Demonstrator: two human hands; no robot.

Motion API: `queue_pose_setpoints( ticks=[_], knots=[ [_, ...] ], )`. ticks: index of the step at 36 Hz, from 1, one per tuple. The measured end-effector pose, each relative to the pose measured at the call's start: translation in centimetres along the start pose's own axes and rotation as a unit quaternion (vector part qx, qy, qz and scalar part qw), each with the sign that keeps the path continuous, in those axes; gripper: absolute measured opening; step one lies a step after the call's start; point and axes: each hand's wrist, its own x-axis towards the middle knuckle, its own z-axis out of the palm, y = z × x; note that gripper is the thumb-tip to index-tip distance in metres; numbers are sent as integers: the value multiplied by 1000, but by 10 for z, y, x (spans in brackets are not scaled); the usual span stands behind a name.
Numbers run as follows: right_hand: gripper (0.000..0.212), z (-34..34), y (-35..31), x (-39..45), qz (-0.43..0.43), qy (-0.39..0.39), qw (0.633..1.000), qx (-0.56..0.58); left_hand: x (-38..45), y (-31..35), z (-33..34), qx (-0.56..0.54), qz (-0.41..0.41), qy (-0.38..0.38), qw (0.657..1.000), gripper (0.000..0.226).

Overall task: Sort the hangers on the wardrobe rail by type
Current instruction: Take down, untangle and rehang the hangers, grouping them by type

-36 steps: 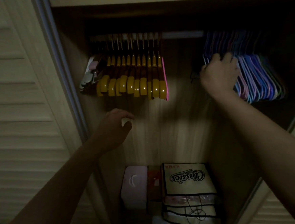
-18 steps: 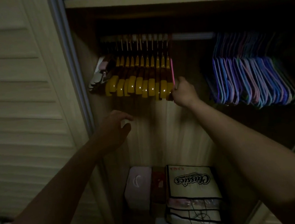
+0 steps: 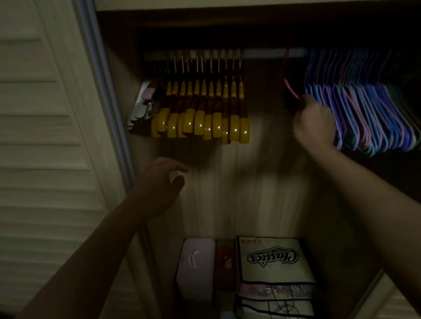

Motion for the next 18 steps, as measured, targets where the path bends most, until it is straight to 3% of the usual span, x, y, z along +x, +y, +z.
queue_pose_setpoints(
  ticks=[5,18],
  knots=[
    [38,-16,27,0,-18,-18,992,-120,5,1,6,2,4,-5,1000,21],
    [44,-17,49,3,14,-43,988,-148,10,14,12,-2,4,-39,999,27]
  ],
)
